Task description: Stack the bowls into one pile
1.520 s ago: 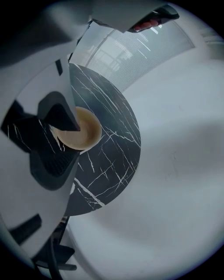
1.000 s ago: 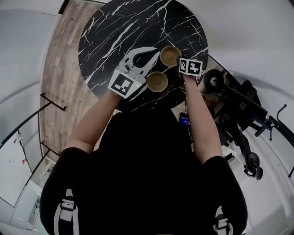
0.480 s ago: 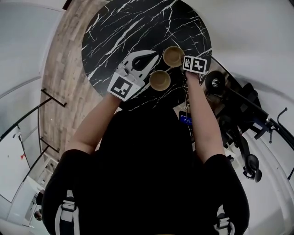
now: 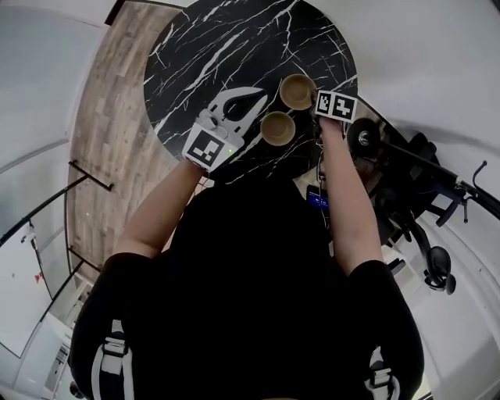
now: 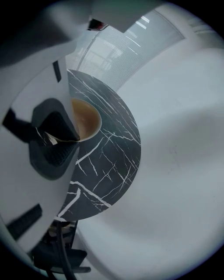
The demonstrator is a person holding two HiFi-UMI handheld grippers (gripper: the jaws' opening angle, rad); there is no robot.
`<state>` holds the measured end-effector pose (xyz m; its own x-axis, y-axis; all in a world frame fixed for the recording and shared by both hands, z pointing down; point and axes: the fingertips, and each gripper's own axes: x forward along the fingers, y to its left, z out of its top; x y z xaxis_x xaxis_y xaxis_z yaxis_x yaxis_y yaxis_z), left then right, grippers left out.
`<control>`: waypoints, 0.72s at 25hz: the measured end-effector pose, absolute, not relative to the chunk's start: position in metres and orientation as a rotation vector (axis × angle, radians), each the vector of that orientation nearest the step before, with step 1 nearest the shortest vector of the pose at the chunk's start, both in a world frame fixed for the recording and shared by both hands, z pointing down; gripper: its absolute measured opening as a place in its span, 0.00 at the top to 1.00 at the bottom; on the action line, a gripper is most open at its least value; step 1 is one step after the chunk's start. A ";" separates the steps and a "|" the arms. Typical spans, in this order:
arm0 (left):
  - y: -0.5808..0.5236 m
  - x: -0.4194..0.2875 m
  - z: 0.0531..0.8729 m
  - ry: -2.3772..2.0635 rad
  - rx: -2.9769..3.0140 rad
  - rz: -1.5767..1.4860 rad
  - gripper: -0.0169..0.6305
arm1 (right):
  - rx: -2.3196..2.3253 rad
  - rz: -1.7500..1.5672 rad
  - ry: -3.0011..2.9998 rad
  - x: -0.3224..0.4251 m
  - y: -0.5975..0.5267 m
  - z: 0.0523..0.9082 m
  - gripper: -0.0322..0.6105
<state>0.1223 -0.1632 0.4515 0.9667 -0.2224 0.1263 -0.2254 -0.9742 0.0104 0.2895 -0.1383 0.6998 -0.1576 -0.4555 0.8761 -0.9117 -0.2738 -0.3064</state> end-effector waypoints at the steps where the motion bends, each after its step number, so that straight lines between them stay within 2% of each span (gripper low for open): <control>1: -0.160 0.119 0.449 -0.343 3.094 0.184 0.97 | 1.691 1.422 -1.552 0.286 -0.136 0.696 0.93; 18: -0.109 0.077 0.429 -0.224 3.119 0.116 0.97 | 1.672 1.431 -1.579 0.220 -0.082 0.682 0.93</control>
<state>0.0771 -0.1092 0.4287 0.9870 -0.1425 0.0747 -0.1434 -0.9896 0.0070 0.2198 -0.0822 0.6815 -0.1807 -0.4651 0.8666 -0.9083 -0.2592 -0.3284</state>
